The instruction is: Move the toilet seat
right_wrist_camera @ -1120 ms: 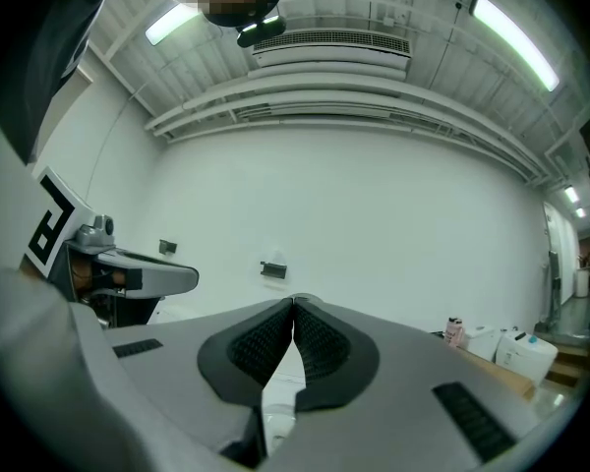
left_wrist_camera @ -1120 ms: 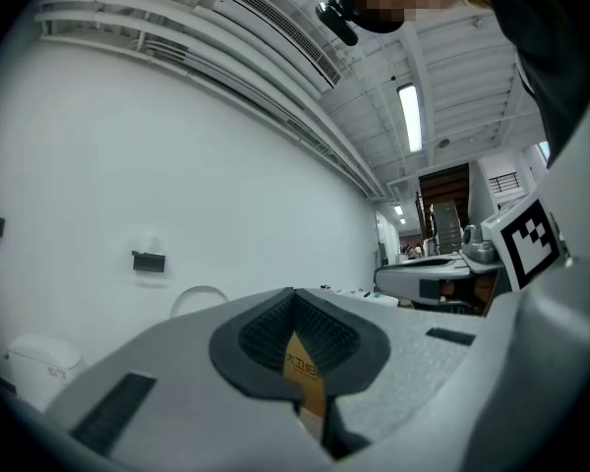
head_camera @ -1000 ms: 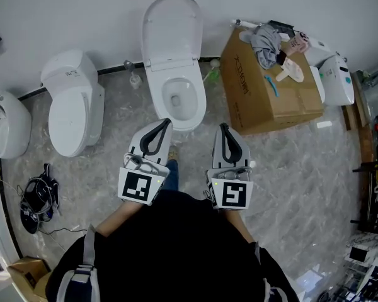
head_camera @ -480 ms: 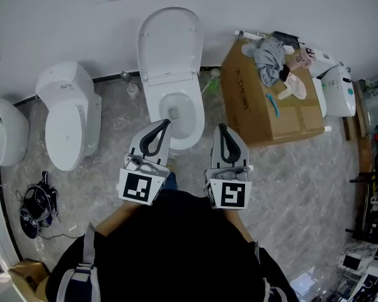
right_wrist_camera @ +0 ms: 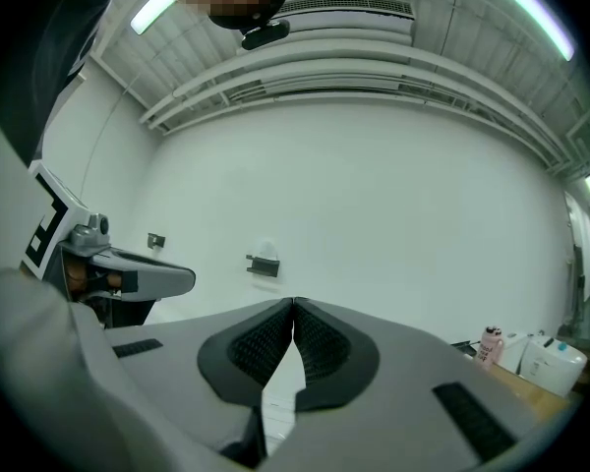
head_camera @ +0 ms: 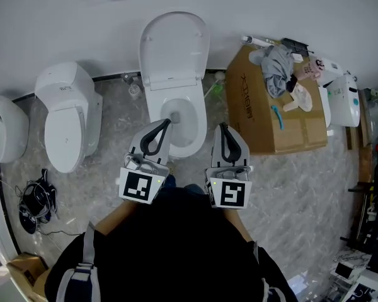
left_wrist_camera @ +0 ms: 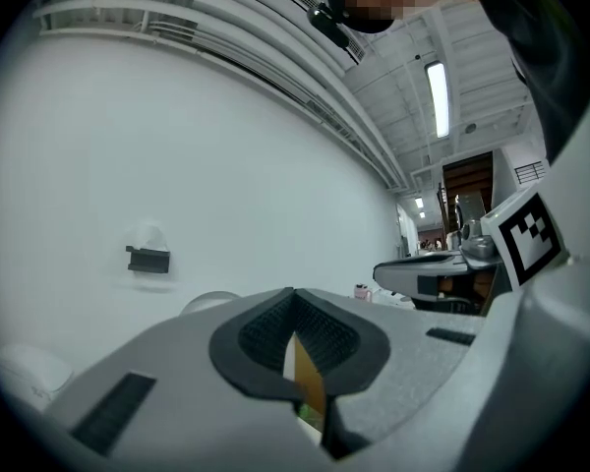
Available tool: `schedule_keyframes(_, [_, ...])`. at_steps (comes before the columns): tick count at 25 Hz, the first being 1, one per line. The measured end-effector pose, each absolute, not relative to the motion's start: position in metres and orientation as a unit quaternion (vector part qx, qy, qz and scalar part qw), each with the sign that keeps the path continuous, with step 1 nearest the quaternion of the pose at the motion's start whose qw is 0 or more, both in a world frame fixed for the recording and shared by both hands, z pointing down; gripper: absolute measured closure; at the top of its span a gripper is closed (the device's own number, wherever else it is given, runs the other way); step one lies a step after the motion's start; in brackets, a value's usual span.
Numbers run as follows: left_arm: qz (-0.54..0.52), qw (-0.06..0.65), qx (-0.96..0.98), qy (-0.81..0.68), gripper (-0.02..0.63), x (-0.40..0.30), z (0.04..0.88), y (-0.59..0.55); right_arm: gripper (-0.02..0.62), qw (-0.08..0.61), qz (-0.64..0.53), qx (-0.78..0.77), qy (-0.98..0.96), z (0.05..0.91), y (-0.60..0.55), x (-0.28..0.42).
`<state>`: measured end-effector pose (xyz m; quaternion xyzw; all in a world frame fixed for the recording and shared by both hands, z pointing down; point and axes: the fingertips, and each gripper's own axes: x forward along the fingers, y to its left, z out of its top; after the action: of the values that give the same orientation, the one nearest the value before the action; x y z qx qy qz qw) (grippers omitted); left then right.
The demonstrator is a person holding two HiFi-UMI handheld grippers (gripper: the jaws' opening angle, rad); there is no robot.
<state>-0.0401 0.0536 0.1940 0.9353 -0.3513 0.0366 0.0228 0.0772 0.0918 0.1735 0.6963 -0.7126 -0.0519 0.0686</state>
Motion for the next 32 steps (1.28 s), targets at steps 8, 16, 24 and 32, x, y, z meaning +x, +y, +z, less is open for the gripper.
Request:
schedule_keyframes(8, [0.043,0.036,0.921,-0.385,0.598,-0.038,0.201,0.033,0.571,0.075,-0.046,0.665,-0.742,0.18,0.063,0.08])
schedule_keyframes(16, [0.033,0.03,0.9,-0.433,0.599,-0.029,0.2,0.019,0.571,0.086,-0.072,0.615,-0.781,0.182,0.041,0.095])
schedule_keyframes(24, [0.043,0.023,0.889,-0.455,0.599,-0.024,0.21,0.012,0.571,0.06,-0.086,0.597,-0.795,0.188,0.024,0.107])
schedule_keyframes(32, [0.067,0.03,0.892,-0.446,0.599,-0.017,0.233,0.004,0.571,0.077,-0.057,0.579,-0.81,0.222,0.011,0.101])
